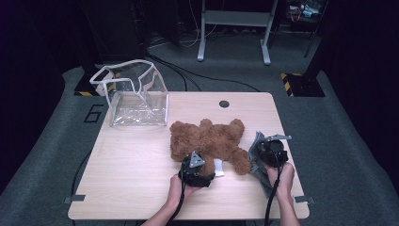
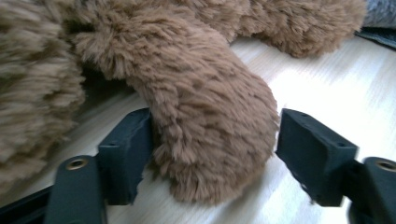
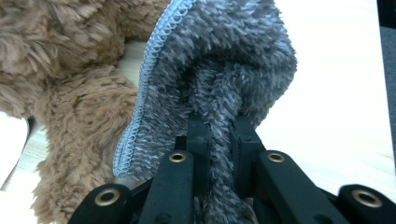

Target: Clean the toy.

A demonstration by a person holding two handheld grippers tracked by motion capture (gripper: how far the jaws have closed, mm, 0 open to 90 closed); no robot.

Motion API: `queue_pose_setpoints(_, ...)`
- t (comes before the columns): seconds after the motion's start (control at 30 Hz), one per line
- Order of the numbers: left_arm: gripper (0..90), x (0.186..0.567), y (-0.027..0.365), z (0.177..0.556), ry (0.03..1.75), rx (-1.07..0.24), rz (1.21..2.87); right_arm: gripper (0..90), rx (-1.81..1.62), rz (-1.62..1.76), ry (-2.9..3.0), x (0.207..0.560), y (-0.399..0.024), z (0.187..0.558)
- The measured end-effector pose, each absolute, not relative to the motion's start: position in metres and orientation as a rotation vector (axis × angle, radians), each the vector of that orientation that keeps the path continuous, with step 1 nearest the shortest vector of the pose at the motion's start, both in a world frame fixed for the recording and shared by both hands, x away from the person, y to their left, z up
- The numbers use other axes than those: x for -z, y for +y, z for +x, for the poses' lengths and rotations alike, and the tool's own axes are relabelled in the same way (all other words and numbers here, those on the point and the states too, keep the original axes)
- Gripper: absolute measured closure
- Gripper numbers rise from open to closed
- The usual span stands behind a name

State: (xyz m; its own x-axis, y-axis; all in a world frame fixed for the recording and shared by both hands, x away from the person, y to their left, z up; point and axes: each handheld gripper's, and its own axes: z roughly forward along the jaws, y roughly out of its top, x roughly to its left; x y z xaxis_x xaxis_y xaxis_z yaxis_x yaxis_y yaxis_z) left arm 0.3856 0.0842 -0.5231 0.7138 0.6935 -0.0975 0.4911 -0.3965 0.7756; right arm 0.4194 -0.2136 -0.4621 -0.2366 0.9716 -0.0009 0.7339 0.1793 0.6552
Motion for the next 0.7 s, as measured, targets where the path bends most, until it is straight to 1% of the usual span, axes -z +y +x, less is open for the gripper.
queue_pose_setpoints(0.1,40.6,0.523,0.082,0.388,0.924,-0.323,2.085,80.9,-0.761,1.598,2.046,0.464,-0.214,0.421)
queue_pose_setpoints(0.3,57.2,0.524,0.079,0.388,0.938,-0.360,2.086,80.8,-0.761,1.603,2.045,0.466,-0.214,0.420)
queue_pose_setpoints(0.37,62.6,0.524,0.080,0.388,0.938,-0.353,2.073,80.8,-0.757,1.617,2.045,0.466,-0.214,0.420)
queue_pose_setpoints(0.53,69.4,0.522,0.082,0.390,0.915,-0.363,2.050,80.7,-0.763,1.618,2.037,0.467,-0.216,0.419)
queue_pose_setpoints(0.7,72.0,0.514,0.086,0.392,0.883,-0.381,2.019,80.6,-0.769,1.617,2.034,0.468,-0.217,0.419)
